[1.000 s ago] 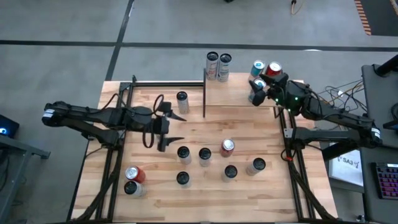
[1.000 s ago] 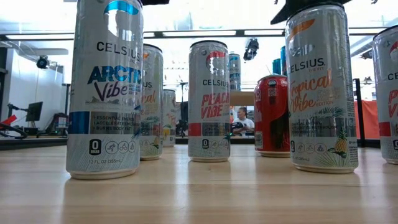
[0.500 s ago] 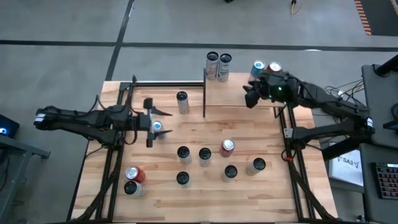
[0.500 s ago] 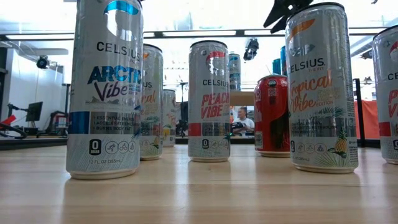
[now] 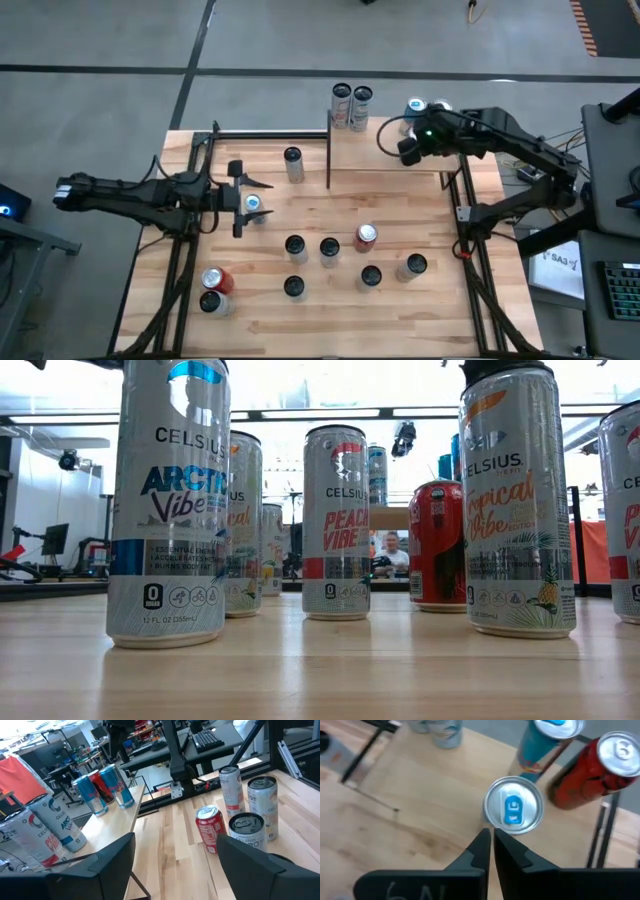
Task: Place canned beverage on shelf
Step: Put the bottom blue soda can on the shelf aligned with the blue soda can
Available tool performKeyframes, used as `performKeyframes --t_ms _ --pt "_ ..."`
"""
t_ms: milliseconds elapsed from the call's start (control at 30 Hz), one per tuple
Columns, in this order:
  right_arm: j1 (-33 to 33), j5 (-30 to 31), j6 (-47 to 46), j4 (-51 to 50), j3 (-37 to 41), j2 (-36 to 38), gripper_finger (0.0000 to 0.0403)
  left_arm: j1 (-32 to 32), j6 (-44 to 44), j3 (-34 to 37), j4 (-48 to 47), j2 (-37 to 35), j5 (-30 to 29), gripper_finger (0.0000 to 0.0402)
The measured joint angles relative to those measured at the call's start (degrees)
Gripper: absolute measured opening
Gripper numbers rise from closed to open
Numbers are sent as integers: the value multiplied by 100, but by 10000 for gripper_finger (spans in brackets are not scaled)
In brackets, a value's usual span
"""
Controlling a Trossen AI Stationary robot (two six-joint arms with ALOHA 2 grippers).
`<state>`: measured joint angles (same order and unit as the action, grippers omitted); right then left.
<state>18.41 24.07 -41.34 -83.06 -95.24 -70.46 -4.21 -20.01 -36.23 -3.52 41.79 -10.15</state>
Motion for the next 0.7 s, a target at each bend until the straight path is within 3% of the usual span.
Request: performKeyframes --t_ms 233,700 --pt "12 493 165 115 7 -394 13 -1 7 -74 14 -10 0 262" --pt "10 479 439 146 -6 -735 13 -1 2 -74 3 -10 1 262"
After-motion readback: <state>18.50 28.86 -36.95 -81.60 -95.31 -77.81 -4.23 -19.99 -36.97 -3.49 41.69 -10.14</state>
